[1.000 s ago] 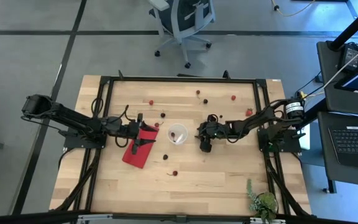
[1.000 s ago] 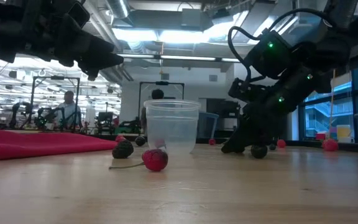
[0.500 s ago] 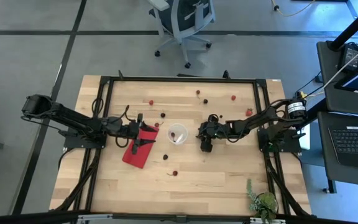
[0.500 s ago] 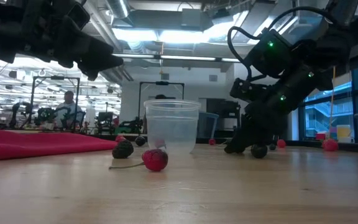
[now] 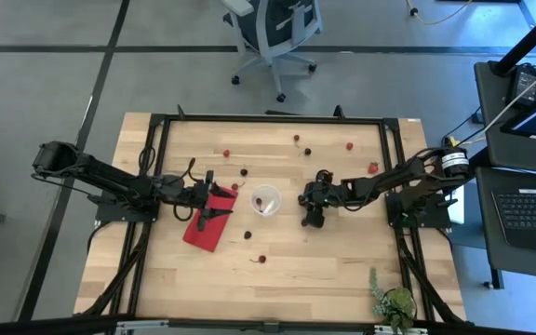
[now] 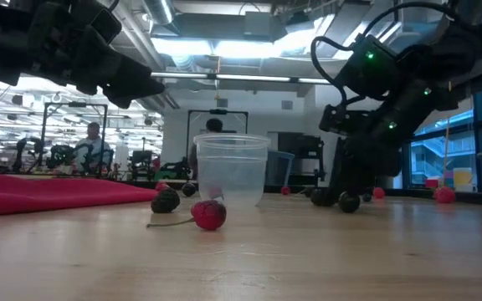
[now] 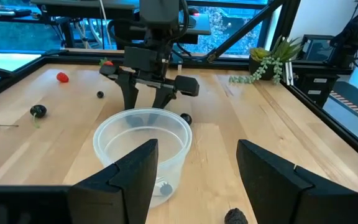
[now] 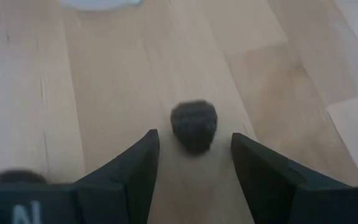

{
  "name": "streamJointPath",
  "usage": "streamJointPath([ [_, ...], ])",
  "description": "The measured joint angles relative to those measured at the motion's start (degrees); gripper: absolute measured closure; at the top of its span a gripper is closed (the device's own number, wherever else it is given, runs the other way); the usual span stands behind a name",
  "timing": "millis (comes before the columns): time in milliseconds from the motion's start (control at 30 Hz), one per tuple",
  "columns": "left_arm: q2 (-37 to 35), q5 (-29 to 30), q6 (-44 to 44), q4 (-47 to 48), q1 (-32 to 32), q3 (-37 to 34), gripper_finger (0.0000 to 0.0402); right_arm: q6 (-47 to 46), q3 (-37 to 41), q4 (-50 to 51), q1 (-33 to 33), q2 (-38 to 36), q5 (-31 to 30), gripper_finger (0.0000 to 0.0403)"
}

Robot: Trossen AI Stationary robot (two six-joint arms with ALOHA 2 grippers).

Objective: Pick and placing Produce into tupperware
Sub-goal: Put the blackberries into the transparent bin

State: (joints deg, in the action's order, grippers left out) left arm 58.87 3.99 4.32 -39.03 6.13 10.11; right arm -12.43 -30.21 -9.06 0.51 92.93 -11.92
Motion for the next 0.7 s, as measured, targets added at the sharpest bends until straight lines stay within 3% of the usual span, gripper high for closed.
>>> streamJointPath([
  [700, 0.0, 0.0, 0.0, 0.96, 0.0, 0.0, 0.019, 0.79, 0.12, -5.32, -0.02, 0.91, -0.04, 0.0209],
])
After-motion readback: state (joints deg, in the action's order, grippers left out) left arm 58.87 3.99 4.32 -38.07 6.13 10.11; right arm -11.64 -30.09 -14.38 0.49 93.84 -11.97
